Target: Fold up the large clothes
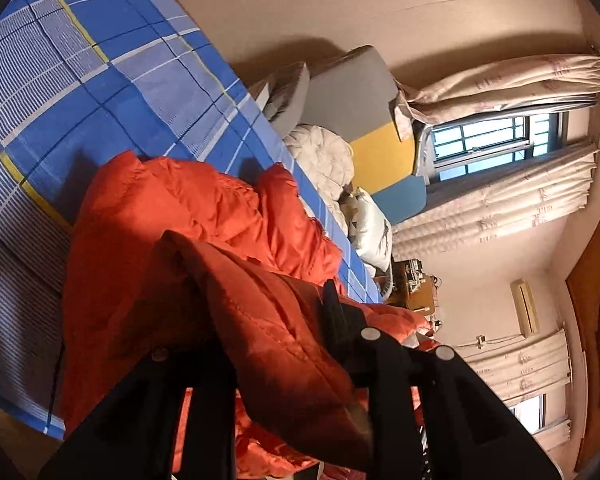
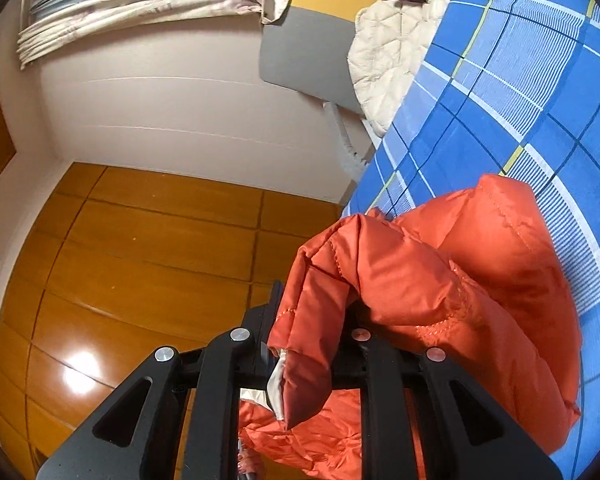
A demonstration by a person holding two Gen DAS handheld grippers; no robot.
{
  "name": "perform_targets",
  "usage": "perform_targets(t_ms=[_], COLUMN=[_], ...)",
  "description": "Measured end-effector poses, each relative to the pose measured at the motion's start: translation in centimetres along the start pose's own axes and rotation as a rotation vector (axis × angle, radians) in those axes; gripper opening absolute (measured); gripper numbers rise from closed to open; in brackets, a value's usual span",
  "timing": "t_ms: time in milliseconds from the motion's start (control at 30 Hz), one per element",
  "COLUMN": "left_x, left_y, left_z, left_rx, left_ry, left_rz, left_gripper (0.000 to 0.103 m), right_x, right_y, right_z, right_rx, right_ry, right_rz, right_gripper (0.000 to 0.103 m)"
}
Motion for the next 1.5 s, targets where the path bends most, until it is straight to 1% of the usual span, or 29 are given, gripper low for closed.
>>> perform_targets(t_ms=[233, 300, 333, 367, 400, 433, 467, 533, 567, 600, 733, 767, 800, 833, 867, 933, 967, 1000, 1067, 1100, 1133, 1200, 1233, 1267, 1300, 1333, 1400, 1433, 1500], left_x=[-1.7, -2.2, -2.2, -2.0, -1.7, -0.8, 0.2, 2.4, 3.1, 3.7, 3.3, 2.6, 1.8, 0.7, 0.1, -1.9, -3.5, -4.4, -6.1, -7.3, -8.3, -10.1, -10.8, -11.4, -11.9, -12.3, -12.7, -12.9, -13.0], left_y=[1.2, 1.5, 1.5, 1.3, 1.1, 0.6, 0.2, -0.4, -0.3, -0.2, -1.6, -2.1, -2.5, -3.1, -3.5, -4.5, -5.3, -5.8, -6.4, -6.4, -6.3, -5.8, -5.6, -4.9, -4.4, -4.0, -3.9, -4.0, -4.6], left_z=[-1.0, -1.1, -1.2, -1.2, -1.3, -1.6, -1.9, -2.9, -3.1, -3.2, -1.2, -0.3, 0.6, 1.8, 2.6, 4.9, 6.5, 7.3, 8.6, 9.0, 9.1, 9.3, 9.0, 8.4, 7.8, 7.2, 6.7, 6.3, 6.2], left_rx=[0.025, 0.034, 0.046, 0.058, 0.074, 0.085, 0.089, 0.11, 0.121, 0.115, -0.075, -0.131, -0.179, -0.23, -0.258, -0.315, -0.37, -0.412, -0.507, -0.55, -0.571, -0.586, -0.589, -0.578, -0.562, -0.542, -0.525, -0.523, -0.532], left_ry=[-0.01, -0.008, -0.01, -0.012, -0.025, -0.06, -0.1, -0.172, -0.194, -0.208, -0.2, -0.181, -0.16, -0.137, -0.121, -0.064, -0.022, -0.01, 0.006, 0.014, 0.018, 0.066, 0.072, 0.068, 0.07, 0.072, 0.061, 0.054, 0.035], left_rz=[-0.022, -0.031, -0.019, -0.001, 0.029, 0.069, 0.104, 0.168, 0.156, 0.107, -0.088, -0.129, -0.157, -0.183, -0.196, -0.205, -0.218, -0.234, -0.286, -0.335, -0.378, -0.43, -0.462, -0.507, -0.526, -0.535, -0.535, -0.539, -0.545], left_gripper=[0.023, 0.026, 0.035, 0.056, 0.071, 0.093, 0.098, 0.099, 0.099, 0.099, 0.1, 0.1, 0.1, 0.1, 0.1, 0.1, 0.1, 0.1, 0.099, 0.098, 0.096, 0.08, 0.066, 0.055, 0.051, 0.045, 0.037, 0.033, 0.029], right_x=[-1.1, -1.4, -1.4, -1.5, -1.5, -1.5, -1.0, 0.1, 1.0, 1.4, 0.9, 0.2, -0.5, -1.5, -2.1, -3.7, -4.6, -5.2, -6.7, -7.4, -7.9, -8.7, -9.1, -9.3, -9.5, -9.6, -10.0, -9.9, -9.9], right_y=[-1.2, -1.6, -1.8, -1.9, -2.0, -1.9, -1.5, -0.7, -0.1, 0.4, 2.3, 2.5, 2.4, 2.2, 2.2, 2.8, 2.9, 2.7, 2.1, 1.5, 1.0, -0.4, -1.1, -1.8, -2.2, -2.6, -3.2, -3.4, -3.4], right_z=[-0.4, -0.5, -0.6, -0.7, -0.8, -0.9, -1.2, -2.1, -2.7, -2.7, -1.2, -0.4, 0.2, 1.2, 1.9, 3.7, 4.6, 5.4, 6.1, 6.4, 6.7, 6.7, 6.4, 6.3, 6.1, 5.8, 5.4, 5.0, 4.2], right_rx=[-0.004, -0.006, -0.006, -0.004, -0.004, -0.007, -0.016, -0.001, 0.039, 0.071, 0.265, 0.319, 0.354, 0.406, 0.445, 0.571, 0.634, 0.682, 0.739, 0.764, 0.773, 0.777, 0.776, 0.778, 0.783, 0.795, 0.809, 0.807, 0.769], right_ry=[-0.014, -0.019, -0.023, -0.025, -0.026, -0.031, -0.051, -0.117, -0.151, -0.151, -0.062, -0.026, 0.003, 0.046, 0.07, 0.117, 0.145, 0.18, 0.226, 0.248, 0.265, 0.285, 0.284, 0.283, 0.28, 0.274, 0.258, 0.236, 0.197], right_rz=[0.038, 0.053, 0.059, 0.068, 0.068, 0.057, 0.029, 0.003, 0.01, 0.029, 0.191, 0.263, 0.326, 0.418, 0.465, 0.529, 0.564, 0.599, 0.653, 0.691, 0.717, 0.774, 0.797, 0.815, 0.828, 0.842, 0.848, 0.849, 0.826], right_gripper=[0.016, 0.019, 0.024, 0.03, 0.033, 0.045, 0.061, 0.072, 0.072, 0.072, 0.072, 0.072, 0.072, 0.072, 0.072, 0.072, 0.072, 0.072, 0.072, 0.071, 0.068, 0.06, 0.054, 0.045, 0.04, 0.032, 0.021, 0.012, 0.008])
Point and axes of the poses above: each gripper's, at about its wrist camera, not at the fingertips, and x roughly against the way its jaws point, y to its left, z to its underside, the point moved 9 cm from there along -x, roughly the way its jaws point, and after that the axes turned 7 degrees about x, right-handed, at the moved point
